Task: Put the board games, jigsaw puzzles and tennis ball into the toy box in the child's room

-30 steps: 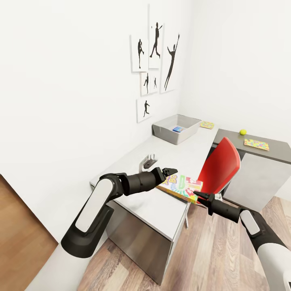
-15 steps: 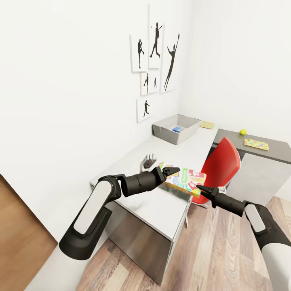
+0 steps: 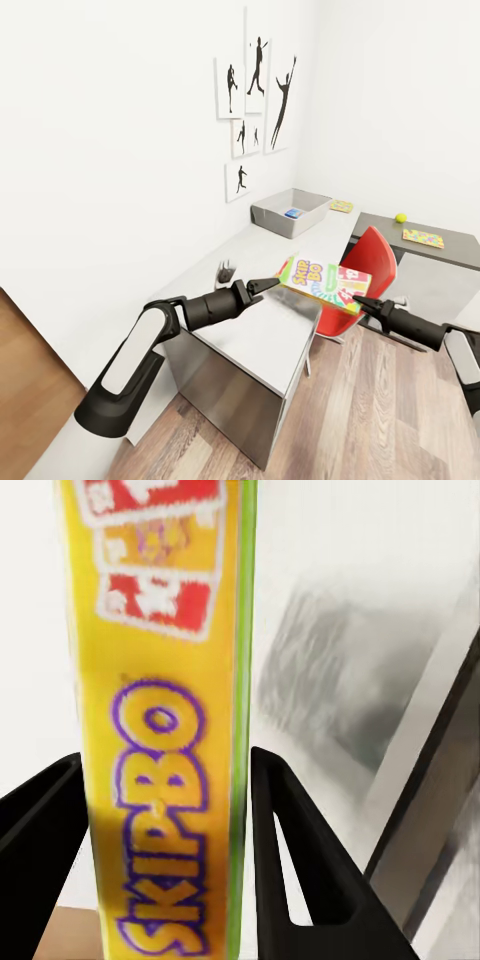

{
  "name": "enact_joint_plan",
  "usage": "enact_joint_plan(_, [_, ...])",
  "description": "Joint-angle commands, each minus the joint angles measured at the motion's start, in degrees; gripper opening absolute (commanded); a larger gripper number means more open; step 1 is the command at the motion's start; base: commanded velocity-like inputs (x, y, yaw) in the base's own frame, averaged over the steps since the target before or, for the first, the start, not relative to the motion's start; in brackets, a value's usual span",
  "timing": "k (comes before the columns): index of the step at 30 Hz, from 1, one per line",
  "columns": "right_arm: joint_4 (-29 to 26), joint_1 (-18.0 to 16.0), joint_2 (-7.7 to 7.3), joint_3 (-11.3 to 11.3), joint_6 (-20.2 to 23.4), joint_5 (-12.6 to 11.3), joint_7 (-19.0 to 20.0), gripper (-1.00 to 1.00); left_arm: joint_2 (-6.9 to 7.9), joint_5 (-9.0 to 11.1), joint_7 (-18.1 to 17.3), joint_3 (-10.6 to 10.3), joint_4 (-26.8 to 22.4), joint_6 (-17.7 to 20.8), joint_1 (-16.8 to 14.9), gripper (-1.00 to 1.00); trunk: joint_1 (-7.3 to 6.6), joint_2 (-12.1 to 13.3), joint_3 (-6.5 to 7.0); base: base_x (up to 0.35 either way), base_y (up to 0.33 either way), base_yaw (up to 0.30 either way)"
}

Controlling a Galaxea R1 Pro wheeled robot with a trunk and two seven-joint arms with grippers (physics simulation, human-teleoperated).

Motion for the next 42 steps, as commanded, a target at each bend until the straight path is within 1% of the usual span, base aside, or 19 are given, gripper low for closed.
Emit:
enact_joint_plan(1, [-0.7,0.3,-0.34,-0.6,0.2,0.3,0.5,-1.0,0.21,0.6,0.1,0.1,0.0,0.1,0.2,1.0,0.0,0.0,-0.06,0.0,0.0,0.0])
enact_joint_plan(2, [-0.7,0.3,-0.34,-0.6,0.2,0.3,0.5,-1.0,0.21,0.6,0.1,0.1,0.0,0.1,0.2,1.0,0.0,0.0,-0.06,0.0,0.0,0.0])
enact_joint_plan(6, [-3.2,1.5,-1.15,-2.3,0.2,0.3,2.4,-1.0,0.65,0.3,-0.7,0.0,0.0,0.1,0.8,1.0,0.0,0.0,-0.06,0.0,0.0,0.0])
enact_joint_plan(13, [-6.2,2.4,-1.48,-3.1,0.2,0.4,5.0,-1.0,0.62,-0.2,-1.1,-0.3,0.0,0.4,1.1,1.0,0.0,0.0,-0.06,0.0,0.0,0.0])
enact_joint_plan(15, [-7.4,2.5,-1.43,-3.2,0.3,0.6,5.5,-1.0,0.47,-0.3,-1.0,-1.1,0.0,0.4,1.4,1.0,0.0,0.0,-0.06,0.0,0.0,0.0])
enact_joint_plan(17, [-8.4,2.6,-1.33,-3.3,0.4,0.7,5.8,-1.0,0.42,-0.3,-0.9,-2.7,0.0,0.4,1.7,1.0,0.0,0.0,-0.06,0.0,0.0,0.0])
enact_joint_plan(18, [-8.4,2.6,-1.33,-3.3,0.4,0.7,5.8,-1.0,0.42,-0.3,-0.9,-2.7,0.0,0.4,1.7,1.0,0.0,0.0,-0.06,0.0,0.0,0.0])
enact_joint_plan(22, [-9.8,2.8,-1.08,-3.2,0.5,0.8,6.1,-1.0,0.75,-0.4,-0.5,-6.1,0.0,0.0,3.2,1.0,0.0,0.0,-0.06,0.0,0.0,0.0])
enact_joint_plan(23, [-9.8,2.8,-1.08,-3.2,0.5,0.8,6.1,-1.0,0.75,-0.4,-0.5,-6.1,0.0,0.0,3.2,1.0,0.0,0.0,-0.06,0.0,0.0,0.0])
enact_joint_plan(25, [-10.5,2.9,-1.01,-3.2,0.5,0.9,6.2,-1.0,0.82,-0.5,-0.4,-7.1,0.0,-0.1,4.7,1.0,0.0,0.0,-0.06,0.0,0.0,0.0])
enact_joint_plan(26, [-10.5,2.9,-1.01,-3.2,0.5,0.9,6.2,-1.0,0.82,-0.5,-0.4,-7.1,0.0,-0.1,4.7,1.0,0.0,0.0,-0.06,0.0,0.0,0.0])
enact_joint_plan(29, [-12.0,3.7,-0.95,-3.1,0.6,0.9,6.3,-1.0,0.84,-0.5,-0.3,-8.1,0.0,-0.3,6.2,1.0,0.0,0.0,-0.06,0.0,0.0,0.0])
enact_joint_plan(31, [-12.8,4.1,-0.95,-3.1,0.6,0.9,6.4,-1.0,0.84,-0.7,-0.3,-8.4,0.0,-0.4,6.6,1.0,0.0,0.0,-0.06,0.0,0.0,0.0])
enact_joint_plan(33, [-14.9,5.2,-0.91,-3.1,0.7,0.9,6.4,-1.0,0.87,-1.8,-0.3,-8.7,0.0,-0.5,7.4,1.0,-0.22,0.4,0.12,0.0,0.0,0.0])
enact_joint_plan(34, [-14.9,5.2,-0.91,-3.1,0.7,0.9,6.4,-1.0,0.87,-1.8,-0.3,-8.7,0.0,-0.5,7.4,1.0,-0.44,0.8,0.3,0.0,0.0,0.0])
enact_joint_plan(36, [-17.4,6.2,-0.88,-3.0,0.8,0.9,6.4,-1.0,0.88,-4.0,-0.5,-9.0,0.0,-0.5,8.2,1.0,-0.88,1.6,0.66,0.0,0.0,0.0])
enact_joint_plan(38, [-20.0,7.4,-0.85,-3.0,0.9,0.9,6.5,-1.0,0.63,-6.9,-0.7,-9.1,0.0,-0.6,8.9,1.0,-1.32,2.4,1.02,0.0,0.0,0.0])
enact_joint_plan(39, [-20.0,7.4,-0.85,-3.0,0.9,0.9,6.5,-1.0,0.63,-6.9,-0.7,-9.1,0.0,-0.6,8.9,1.0,-1.54,2.8,1.2,0.0,0.0,0.0])
enact_joint_plan(42, [-23.2,8.7,-0.8,-3.0,1.4,0.9,6.5,-1.0,-0.1,-10.7,-0.9,-9.3,0.0,-0.6,9.6,1.0,-2.2,4.0,1.74,0.0,0.0,0.0])
